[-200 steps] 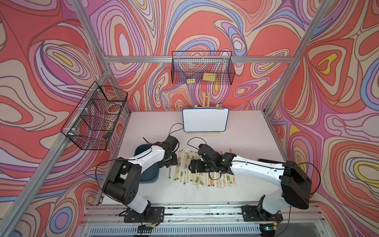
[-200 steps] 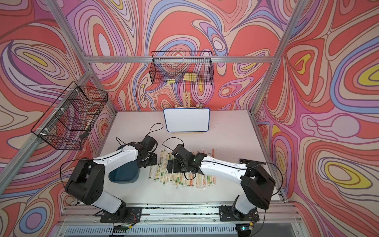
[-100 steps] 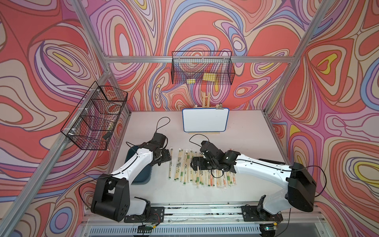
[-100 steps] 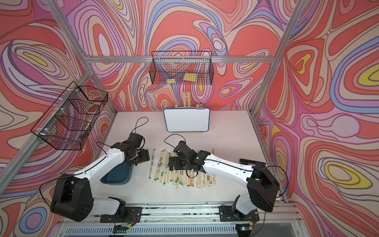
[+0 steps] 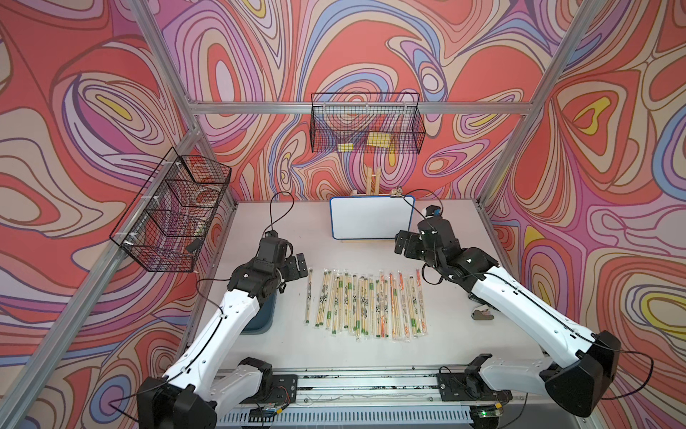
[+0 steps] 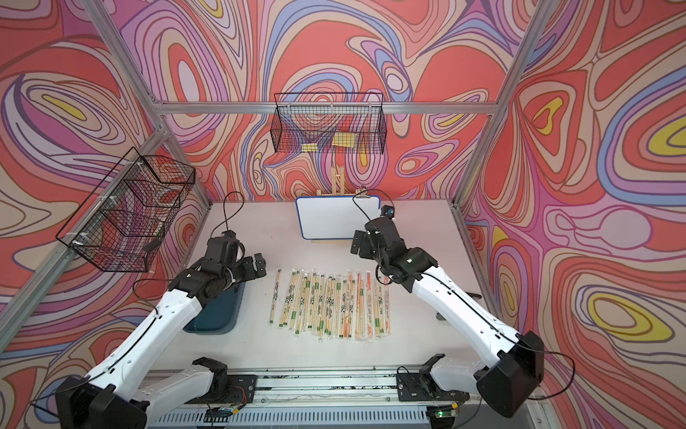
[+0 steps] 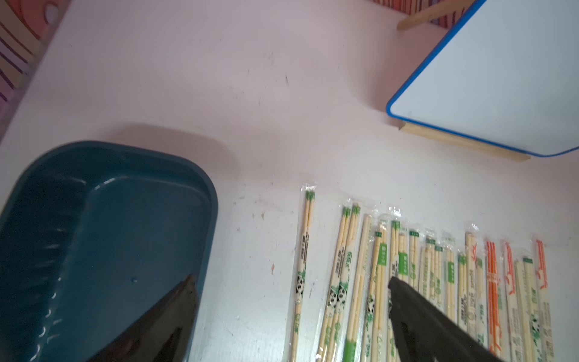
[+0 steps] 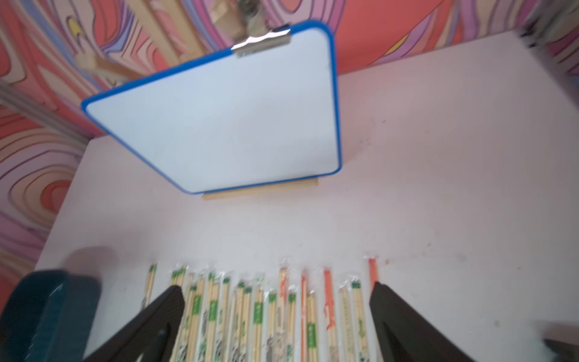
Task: Take the paired disposable chopsticks out of the storage box
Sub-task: Reset both arms
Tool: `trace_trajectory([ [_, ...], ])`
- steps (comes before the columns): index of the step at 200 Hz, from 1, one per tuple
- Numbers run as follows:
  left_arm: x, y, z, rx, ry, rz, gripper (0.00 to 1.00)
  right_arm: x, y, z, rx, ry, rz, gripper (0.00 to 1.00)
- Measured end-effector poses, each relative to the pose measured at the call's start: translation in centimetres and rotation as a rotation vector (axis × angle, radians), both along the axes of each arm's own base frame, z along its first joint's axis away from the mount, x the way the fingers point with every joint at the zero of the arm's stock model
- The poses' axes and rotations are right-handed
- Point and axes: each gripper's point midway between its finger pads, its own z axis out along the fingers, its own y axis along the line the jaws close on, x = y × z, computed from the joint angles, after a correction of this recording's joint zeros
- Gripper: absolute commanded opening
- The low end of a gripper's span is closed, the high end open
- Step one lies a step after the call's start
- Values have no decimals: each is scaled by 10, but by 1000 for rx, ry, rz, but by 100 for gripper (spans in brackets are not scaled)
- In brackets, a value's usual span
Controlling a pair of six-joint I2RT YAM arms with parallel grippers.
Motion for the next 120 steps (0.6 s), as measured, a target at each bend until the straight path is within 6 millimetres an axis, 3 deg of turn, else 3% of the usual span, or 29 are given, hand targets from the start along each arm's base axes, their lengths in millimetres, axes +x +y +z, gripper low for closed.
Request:
trace_trajectory([
  [23, -3, 16, 0, 84, -142, 17, 100, 13, -64, -16, -117, -65, -164, 98],
  [64, 5, 47, -6, 250, -237, 71, 100, 31, -123, -44, -227, -99, -288, 98],
  [88, 13, 71, -12, 275, -254, 136, 100, 39, -137, -68, -273, -99, -300, 98],
  [120, 12, 92, -50, 315, -196, 163, 100, 39, -137, -109, -341, -81, -255, 98],
])
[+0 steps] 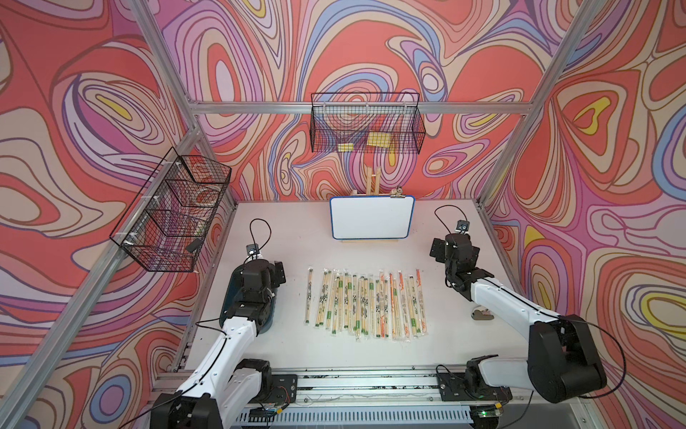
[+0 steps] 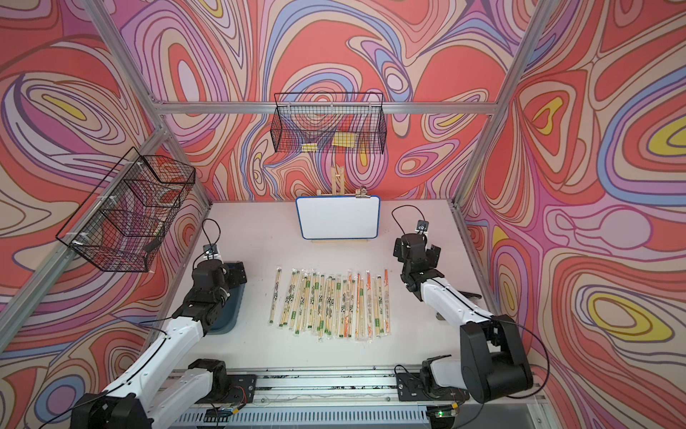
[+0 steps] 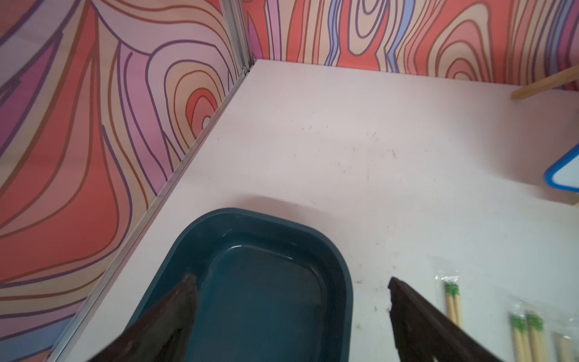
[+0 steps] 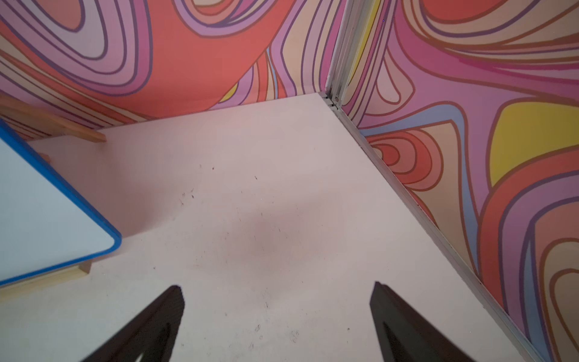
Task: Take the paired disposable chopsticks out of the storage box
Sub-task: Reset both arms
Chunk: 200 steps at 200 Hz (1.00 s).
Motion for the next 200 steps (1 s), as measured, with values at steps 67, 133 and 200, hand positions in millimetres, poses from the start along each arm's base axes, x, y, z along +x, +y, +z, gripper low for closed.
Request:
trace_trajectory([
  [67, 26, 1, -40, -7, -51, -36, 100, 15, -10, -60, -47, -42, 90, 98],
  [133, 59, -11, -60, 4, -129, -121, 100, 23, -8, -70, 32, -131, 221, 98],
  [200, 71, -18, -50, 9, -152, -164, 100, 31, -7, -59, 58, -173, 260, 98],
])
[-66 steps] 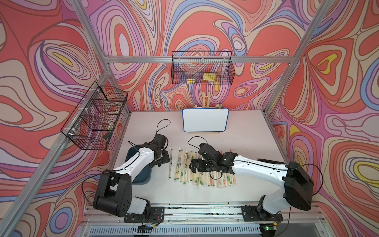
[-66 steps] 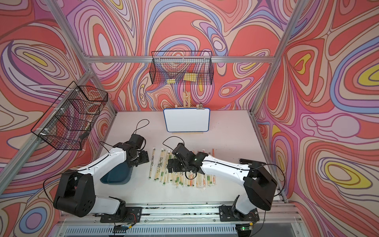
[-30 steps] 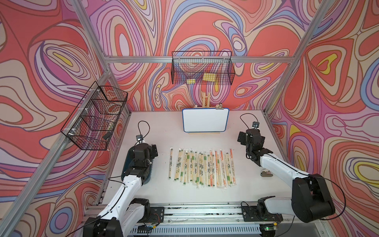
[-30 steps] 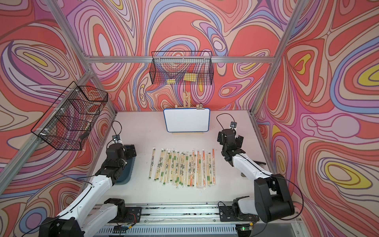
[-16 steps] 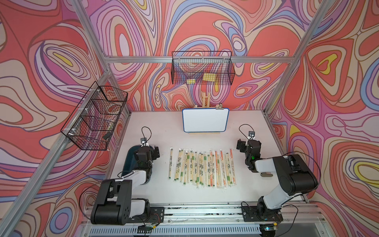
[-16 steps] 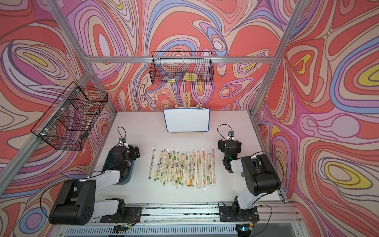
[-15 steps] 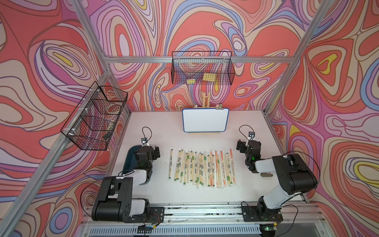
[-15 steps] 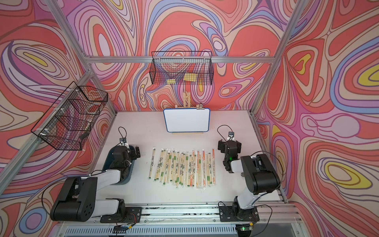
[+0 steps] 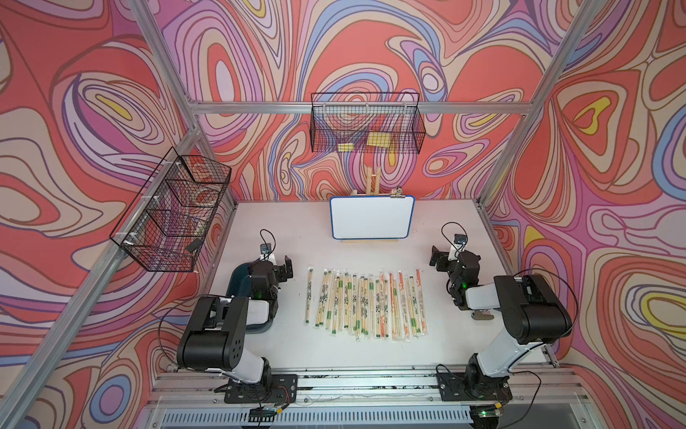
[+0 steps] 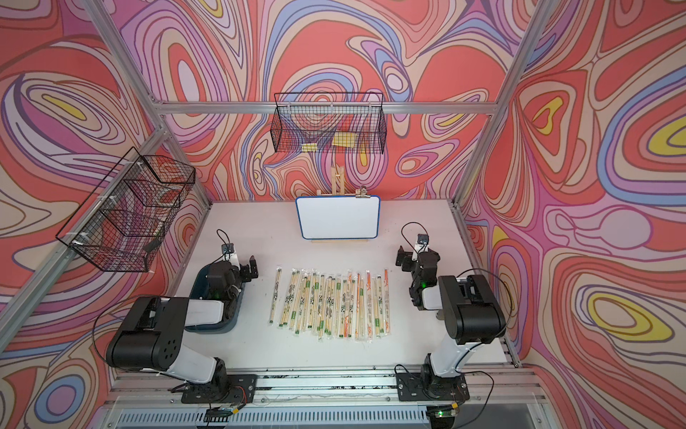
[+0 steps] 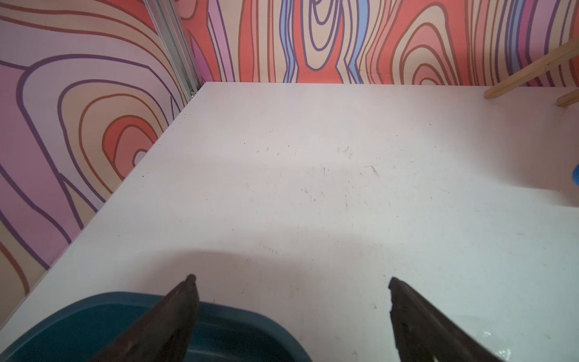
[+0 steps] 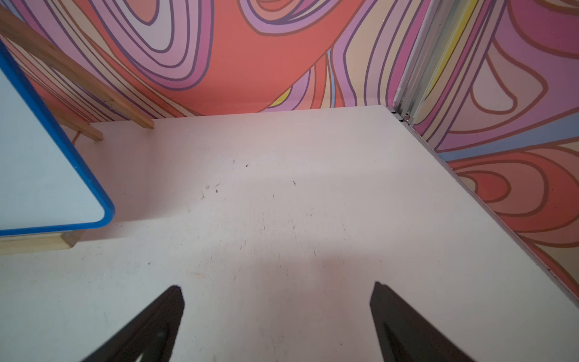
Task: Take the paired disposable chopsticks out of the storage box
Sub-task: Reset both arms
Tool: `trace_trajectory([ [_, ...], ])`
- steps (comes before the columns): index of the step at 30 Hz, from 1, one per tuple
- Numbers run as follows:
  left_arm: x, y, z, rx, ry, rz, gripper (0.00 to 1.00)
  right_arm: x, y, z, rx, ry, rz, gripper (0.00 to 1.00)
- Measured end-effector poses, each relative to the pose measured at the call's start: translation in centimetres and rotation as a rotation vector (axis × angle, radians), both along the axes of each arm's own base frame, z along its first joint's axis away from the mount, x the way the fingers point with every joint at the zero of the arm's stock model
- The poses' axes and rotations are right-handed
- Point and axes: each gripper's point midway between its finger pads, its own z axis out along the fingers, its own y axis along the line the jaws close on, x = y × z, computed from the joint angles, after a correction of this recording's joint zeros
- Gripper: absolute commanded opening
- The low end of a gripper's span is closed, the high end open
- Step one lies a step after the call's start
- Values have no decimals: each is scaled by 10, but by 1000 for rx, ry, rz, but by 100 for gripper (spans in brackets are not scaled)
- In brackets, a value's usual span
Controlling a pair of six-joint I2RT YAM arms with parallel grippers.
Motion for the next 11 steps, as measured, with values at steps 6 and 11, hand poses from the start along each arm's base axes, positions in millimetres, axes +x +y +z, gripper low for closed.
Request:
trace_trajectory([
  [6, 0, 0, -2, 2, 8, -4, 100, 0, 1, 0, 2, 0, 7, 98],
  [11, 0, -1, -2, 3, 8, -5, 100, 1, 2, 0, 5, 0, 11, 98],
])
